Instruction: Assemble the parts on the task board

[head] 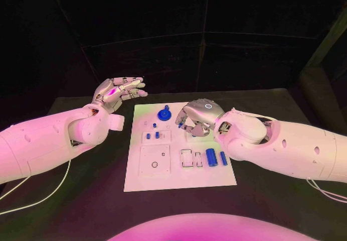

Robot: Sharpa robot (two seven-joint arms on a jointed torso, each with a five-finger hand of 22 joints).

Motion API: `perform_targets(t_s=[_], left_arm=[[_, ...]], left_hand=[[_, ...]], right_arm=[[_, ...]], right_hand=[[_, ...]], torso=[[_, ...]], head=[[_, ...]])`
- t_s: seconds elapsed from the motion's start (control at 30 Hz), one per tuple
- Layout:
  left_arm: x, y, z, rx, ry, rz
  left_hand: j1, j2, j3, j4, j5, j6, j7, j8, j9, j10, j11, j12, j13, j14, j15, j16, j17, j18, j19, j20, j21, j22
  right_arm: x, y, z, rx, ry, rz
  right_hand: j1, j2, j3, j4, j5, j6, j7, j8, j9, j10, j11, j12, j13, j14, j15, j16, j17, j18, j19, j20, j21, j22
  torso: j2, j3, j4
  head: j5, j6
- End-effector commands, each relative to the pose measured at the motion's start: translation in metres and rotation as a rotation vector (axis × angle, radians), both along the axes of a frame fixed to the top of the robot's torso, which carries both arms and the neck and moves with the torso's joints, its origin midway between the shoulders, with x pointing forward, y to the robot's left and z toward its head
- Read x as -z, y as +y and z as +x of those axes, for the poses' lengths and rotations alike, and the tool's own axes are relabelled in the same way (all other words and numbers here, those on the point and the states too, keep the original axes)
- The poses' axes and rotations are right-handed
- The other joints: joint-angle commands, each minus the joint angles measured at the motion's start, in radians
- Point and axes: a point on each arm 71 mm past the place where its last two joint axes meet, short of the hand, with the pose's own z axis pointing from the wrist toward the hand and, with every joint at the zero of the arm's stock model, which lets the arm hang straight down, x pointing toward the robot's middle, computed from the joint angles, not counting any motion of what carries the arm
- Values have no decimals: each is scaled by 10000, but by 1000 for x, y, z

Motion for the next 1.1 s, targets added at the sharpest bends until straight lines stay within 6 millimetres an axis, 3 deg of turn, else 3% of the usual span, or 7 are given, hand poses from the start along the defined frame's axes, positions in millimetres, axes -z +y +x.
perform_targets(t_s=[0.03, 0.5, 0.77, 1.1], left_arm=[[-1, -4, 1, 125, -59, -126], [-1, -19, 1, 385, -1, -201], [-1, -23, 2, 479, 17, -228], [-1, -26, 2, 523, 21, -233]], left_hand=[[16, -18, -74, 1, 26, -80, 7, -22, -5, -57, 10, -9, 7, 22, 58, -45, -15, 18, -2, 94, -46, -29], [30, -11, -74, -8, 27, -80, 5, -18, -3, -61, 9, -3, 8, 25, 57, -51, -19, 20, 1, 95, -51, -38], [52, -1, -71, -21, 27, -80, 4, -13, -1, -66, 7, 4, 9, 29, 54, -58, -24, 23, 6, 95, -56, -51], [64, 3, -72, -30, 27, -83, 5, -11, 0, -72, 7, 9, 9, 29, 54, -64, -29, 24, 8, 96, -60, -60]], right_arm=[[6, 10, -5, -384, 254, 105], [39, 41, -16, -1102, 1059, -280], [47, 50, -19, -1290, 1259, -486], [53, 59, -24, -1505, 1353, -560]], right_hand=[[-115, 20, 61, -4, 15, 50, 9, -1, 12, 21, 5, -49, 0, 170, -58, 36, -1, -118, 48, 0, 35, -11], [-140, 1, 83, -50, -14, 29, 18, -30, 4, 3, 12, -91, -11, 173, -54, 53, 7, -118, 44, 2, 41, -7], [-148, 2, 87, -58, -22, 26, 22, -36, 3, 1, 15, -99, -12, 174, -52, 62, 15, -117, 39, 2, 38, -14], [-153, 4, 90, -62, -23, 25, 23, -39, 2, -1, 17, -104, -13, 174, -51, 63, 16, -114, 33, 3, 32, -28]], torso=[[-7, 11, -23], [6, 8, 9], [10, 15, -20], [6, 12, -13]], head=[[219, -92], [879, -365], [1141, -494], [1297, -603]])
